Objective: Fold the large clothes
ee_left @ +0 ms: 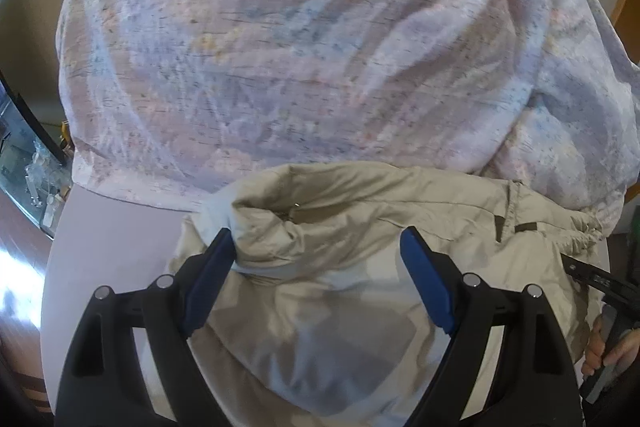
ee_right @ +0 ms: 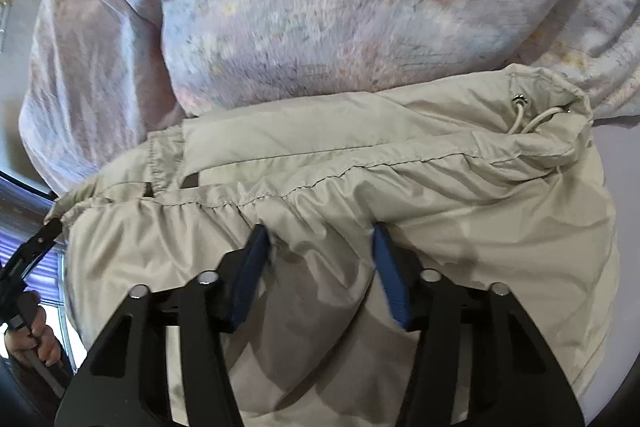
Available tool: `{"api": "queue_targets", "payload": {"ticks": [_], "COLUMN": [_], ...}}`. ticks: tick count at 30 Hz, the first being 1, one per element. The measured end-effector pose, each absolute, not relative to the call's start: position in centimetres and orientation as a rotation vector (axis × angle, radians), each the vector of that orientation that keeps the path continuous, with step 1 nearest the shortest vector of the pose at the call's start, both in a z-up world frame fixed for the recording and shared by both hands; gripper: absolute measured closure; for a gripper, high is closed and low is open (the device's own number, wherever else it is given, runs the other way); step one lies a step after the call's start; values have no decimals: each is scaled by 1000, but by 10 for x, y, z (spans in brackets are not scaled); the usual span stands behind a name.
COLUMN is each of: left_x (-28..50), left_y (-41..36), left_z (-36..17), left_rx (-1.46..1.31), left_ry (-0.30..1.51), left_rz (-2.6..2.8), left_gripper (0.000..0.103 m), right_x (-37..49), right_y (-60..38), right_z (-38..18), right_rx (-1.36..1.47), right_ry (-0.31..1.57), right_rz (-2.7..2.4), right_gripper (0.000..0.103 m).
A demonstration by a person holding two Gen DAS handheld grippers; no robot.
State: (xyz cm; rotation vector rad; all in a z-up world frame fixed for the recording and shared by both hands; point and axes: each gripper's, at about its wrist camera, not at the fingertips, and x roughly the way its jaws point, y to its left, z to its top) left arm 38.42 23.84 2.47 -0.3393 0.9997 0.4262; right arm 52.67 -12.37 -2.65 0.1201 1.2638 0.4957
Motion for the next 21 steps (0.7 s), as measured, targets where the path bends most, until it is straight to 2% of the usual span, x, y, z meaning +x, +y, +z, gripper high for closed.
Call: {"api": "queue_targets", "payload": {"ticks": [2, 5, 13, 21], "left_x": [385, 386, 383, 386], "left_y": [234, 227, 215, 184], "left_z": [22, 20, 31, 30], "left_rx": [-338, -332, -325, -284], "left_ry": [1002, 994, 937, 938], "left_rz": [419, 410, 364, 288], "left_gripper": [18, 18, 18, 18], "right_x": [531, 536, 559, 570], "right_y": [-120, -111, -81, -76], "right_z": [-31, -29, -6, -19], "right_rx": [111, 84, 68, 26], "right_ry": [1270, 1235, 1102, 1124], "right_rz": [498, 487, 401, 342], "right_gripper": [77, 93, 99, 99]}}
